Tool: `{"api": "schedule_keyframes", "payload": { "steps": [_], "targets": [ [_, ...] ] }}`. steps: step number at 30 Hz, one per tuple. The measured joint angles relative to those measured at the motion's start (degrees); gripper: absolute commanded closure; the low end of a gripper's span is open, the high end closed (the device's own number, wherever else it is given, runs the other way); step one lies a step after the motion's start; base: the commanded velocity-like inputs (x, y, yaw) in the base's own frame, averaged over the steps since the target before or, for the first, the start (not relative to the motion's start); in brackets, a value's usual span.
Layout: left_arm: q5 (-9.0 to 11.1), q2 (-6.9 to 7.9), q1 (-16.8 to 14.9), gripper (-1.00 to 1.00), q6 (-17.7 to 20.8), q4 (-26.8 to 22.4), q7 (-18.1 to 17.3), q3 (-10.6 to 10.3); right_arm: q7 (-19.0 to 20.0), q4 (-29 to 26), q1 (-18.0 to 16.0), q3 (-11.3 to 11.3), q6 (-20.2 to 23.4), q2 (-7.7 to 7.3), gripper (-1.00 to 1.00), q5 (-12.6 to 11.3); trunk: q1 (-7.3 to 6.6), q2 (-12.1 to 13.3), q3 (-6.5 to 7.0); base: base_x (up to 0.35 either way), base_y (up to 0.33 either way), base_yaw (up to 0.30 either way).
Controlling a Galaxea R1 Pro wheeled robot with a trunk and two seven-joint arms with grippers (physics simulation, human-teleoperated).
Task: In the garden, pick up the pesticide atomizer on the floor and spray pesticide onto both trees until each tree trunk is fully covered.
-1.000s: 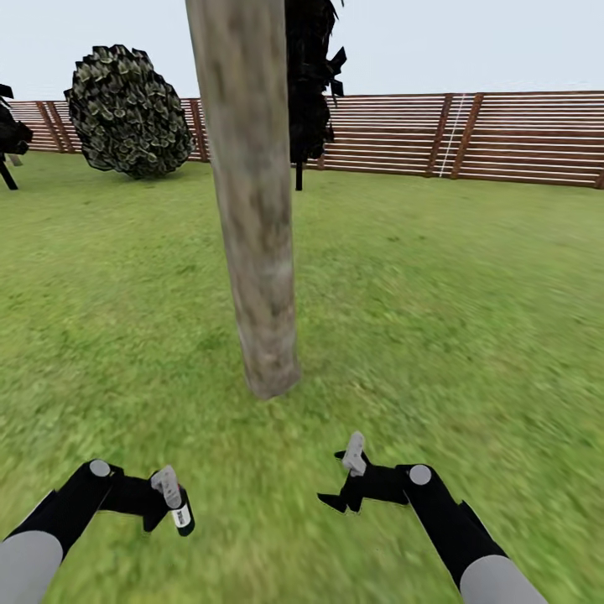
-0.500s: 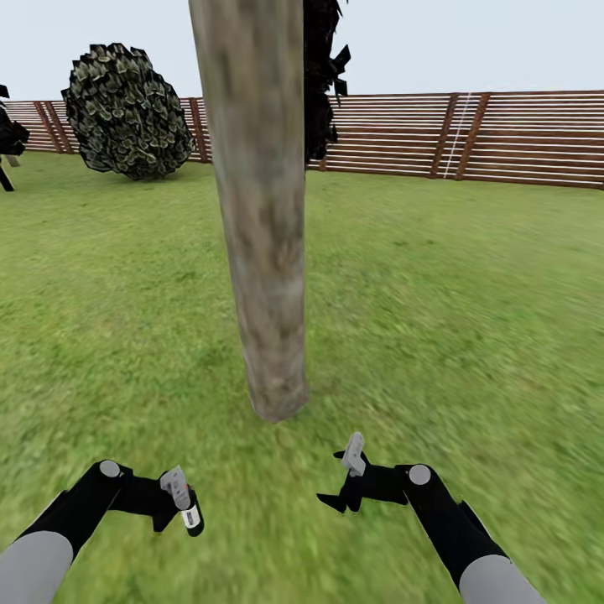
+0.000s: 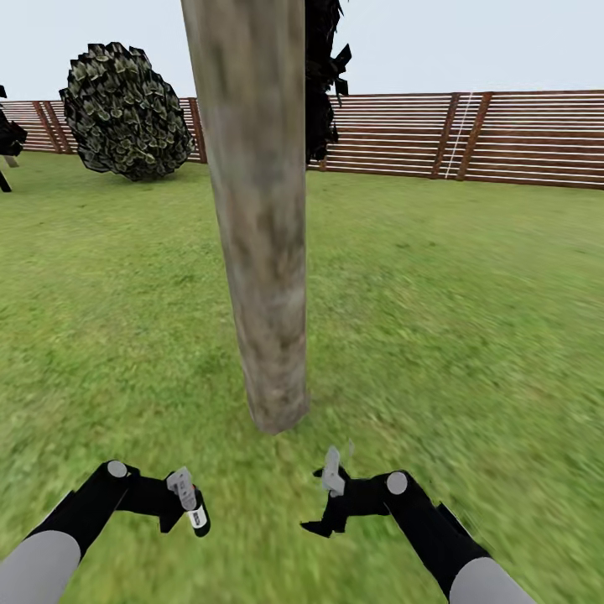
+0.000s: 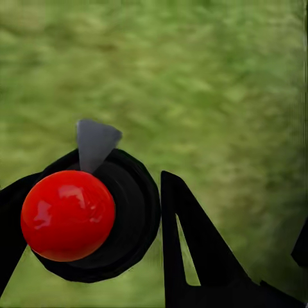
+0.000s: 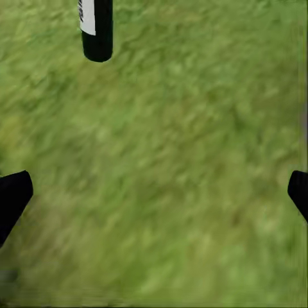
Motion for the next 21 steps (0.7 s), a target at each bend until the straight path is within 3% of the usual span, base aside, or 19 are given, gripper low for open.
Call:
{"api": "schedule_keyframes", "payload": {
  "steps": [2,3,6,7,8,9,10,14,17,21],
  "targets": [
    [-0.35,-0.22,-0.07,1.00,-0.02,-0.03,-0.15,-1.12,-0.14,-0.16,0.00,2.49,0.00,0.30,1.00,-0.08,0.00,0.00,0.00,0.000,0.000,0.000],
    [-0.71,-0.57,-0.13,1.00,-0.07,-0.03,-0.50,-4.13,-0.14,-0.61,-0.05,3.58,-0.02,0.86,1.00,-0.15,0.00,0.00,0.00,0.000,0.000,0.000],
    [-0.85,-1.82,-0.16,1.00,-0.29,0.00,-0.65,-5.20,0.02,-1.92,-0.07,3.73,-0.01,2.31,1.00,-0.12,0.00,0.00,0.00,0.000,0.000,0.000],
    [-0.92,-2.19,-0.15,1.00,-0.31,0.01,-0.70,-6.46,0.04,-2.04,-0.07,3.73,-0.02,2.74,1.00,-0.12,0.00,0.00,0.00,0.000,0.000,0.000],
    [-0.91,-2.34,-0.14,1.00,-0.33,0.01,-0.71,-7.99,0.05,-2.09,-0.07,3.77,-0.05,3.04,1.00,-0.11,0.00,0.00,0.00,0.000,0.000,0.000],
    [-0.83,-2.57,-0.13,1.00,-0.47,0.07,-0.79,-11.63,0.11,-2.14,-0.07,3.81,-0.08,3.48,1.00,-0.12,0.00,0.00,0.00,0.000,0.000,0.000],
    [-0.76,-3.02,-0.07,1.00,-0.66,0.09,-0.88,-13.55,0.14,-2.33,-0.08,3.85,-0.09,3.68,1.00,-0.11,0.00,0.00,0.00,0.000,0.000,0.000],
    [-0.82,-4.48,0.02,1.00,-0.78,0.10,-0.98,-14.64,0.14,-3.73,-0.08,3.91,-0.07,3.78,1.00,-0.11,0.00,0.00,0.00,0.000,0.000,0.000],
    [-0.77,-5.34,-0.02,1.00,-0.82,0.09,-0.97,-18.30,0.14,-4.31,-0.08,3.92,-0.08,3.83,1.00,-0.10,0.00,0.00,0.00,0.000,0.000,0.000],
    [-0.44,-6.37,-0.21,1.00,-0.82,-0.02,-0.92,-19.76,0.14,-4.36,-0.07,3.95,-0.09,3.84,1.00,-0.15,0.00,0.00,0.00,0.000,0.000,0.000]
  ]
}}
